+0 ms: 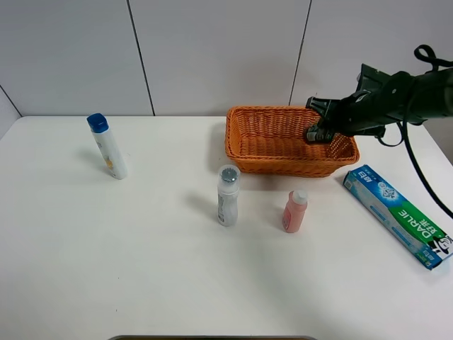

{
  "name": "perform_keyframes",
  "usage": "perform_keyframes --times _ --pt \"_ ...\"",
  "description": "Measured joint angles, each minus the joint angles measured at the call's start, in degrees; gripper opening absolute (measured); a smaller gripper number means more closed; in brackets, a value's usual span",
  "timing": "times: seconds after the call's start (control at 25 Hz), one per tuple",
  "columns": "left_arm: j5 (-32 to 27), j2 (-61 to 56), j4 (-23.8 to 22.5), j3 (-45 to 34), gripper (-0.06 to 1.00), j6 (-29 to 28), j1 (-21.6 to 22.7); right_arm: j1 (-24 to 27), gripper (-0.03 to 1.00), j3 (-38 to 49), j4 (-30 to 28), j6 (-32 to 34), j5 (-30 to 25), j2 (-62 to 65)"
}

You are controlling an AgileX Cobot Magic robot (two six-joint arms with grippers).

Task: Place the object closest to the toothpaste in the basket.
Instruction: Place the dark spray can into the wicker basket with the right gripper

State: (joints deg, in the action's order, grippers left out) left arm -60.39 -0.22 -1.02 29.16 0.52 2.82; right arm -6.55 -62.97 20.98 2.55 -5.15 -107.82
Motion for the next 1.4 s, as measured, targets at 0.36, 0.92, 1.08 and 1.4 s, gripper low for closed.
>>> perform_keyframes --times 0.36,0.92,1.08,1.4 --pt "0.0 0.0 0.0 0.0 0.94 0.0 0.0 0.0 0.27 -0.1 0.0 -0.2 1.1 -2.5" --pt "0.0 0.0 0.0 0.0 0.94 0.0 0.0 0.0 0.58 -0.3 0.1 -0.2 2.9 -2.5" --pt "0.0 0.0 0.0 0.0 0.94 0.0 0.0 0.0 0.63 -0.3 0.1 -0.2 2.5 -2.1" --pt "0.0 0.0 0.0 0.0 0.94 0.0 0.0 0.0 0.64 -0.3 0.1 -1.3 -7.7 5.2"
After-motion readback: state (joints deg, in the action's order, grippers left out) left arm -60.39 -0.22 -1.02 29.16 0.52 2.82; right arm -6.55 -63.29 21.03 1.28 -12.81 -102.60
